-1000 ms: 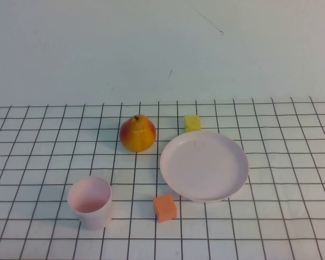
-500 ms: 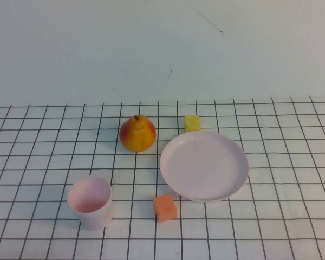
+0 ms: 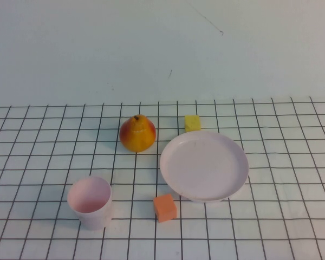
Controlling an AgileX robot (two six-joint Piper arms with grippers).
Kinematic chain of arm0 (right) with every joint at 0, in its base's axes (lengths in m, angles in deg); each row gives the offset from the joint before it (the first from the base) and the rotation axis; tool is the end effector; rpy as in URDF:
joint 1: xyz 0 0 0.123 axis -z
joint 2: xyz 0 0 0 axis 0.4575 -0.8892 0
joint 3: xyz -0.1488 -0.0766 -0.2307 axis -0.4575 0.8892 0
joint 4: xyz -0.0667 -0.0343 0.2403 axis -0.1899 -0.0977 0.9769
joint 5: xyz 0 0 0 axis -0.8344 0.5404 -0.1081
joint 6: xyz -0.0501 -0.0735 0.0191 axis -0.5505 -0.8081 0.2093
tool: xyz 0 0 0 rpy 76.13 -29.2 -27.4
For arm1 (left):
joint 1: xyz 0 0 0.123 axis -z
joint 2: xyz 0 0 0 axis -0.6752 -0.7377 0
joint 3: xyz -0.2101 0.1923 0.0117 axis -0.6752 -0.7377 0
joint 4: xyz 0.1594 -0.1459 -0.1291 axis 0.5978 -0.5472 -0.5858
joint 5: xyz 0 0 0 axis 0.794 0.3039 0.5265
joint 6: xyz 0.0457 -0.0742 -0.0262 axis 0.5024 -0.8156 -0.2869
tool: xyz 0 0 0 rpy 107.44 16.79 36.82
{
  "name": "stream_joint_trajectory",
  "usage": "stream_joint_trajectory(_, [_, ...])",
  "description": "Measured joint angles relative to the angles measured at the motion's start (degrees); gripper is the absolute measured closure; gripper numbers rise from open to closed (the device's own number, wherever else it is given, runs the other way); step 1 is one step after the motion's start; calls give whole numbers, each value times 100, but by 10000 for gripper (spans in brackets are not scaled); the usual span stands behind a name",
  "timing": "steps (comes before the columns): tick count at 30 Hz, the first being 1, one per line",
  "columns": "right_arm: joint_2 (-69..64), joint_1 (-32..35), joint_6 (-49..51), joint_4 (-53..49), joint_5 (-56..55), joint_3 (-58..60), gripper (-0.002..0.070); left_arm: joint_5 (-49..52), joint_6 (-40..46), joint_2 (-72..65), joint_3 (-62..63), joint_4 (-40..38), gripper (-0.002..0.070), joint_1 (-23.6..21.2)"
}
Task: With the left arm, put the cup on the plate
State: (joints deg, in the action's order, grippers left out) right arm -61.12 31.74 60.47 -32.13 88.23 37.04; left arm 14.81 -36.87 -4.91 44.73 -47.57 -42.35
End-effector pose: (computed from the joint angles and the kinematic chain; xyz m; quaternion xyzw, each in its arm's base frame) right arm 0.0525 -0.0051 0.1718 -0.0180 0.8030 -0.0668 0.5920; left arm 0.0546 0.0016 0.2185 -0.0326 0.6223 -0.0271 0.7816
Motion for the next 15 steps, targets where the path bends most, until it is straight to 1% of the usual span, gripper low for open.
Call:
stream_joint_trajectory(7, [0, 0, 0, 0, 0, 0, 678, -1161, -170, 0, 0, 0, 677, 0])
stream_joint_trajectory(11, [0, 0, 0, 0, 0, 0, 678, -1374, -170, 0, 0, -12, 677, 0])
stream_joint_trajectory(15, [0, 0, 0, 0, 0, 0, 678, -1479, -147, 0, 0, -388, 677, 0])
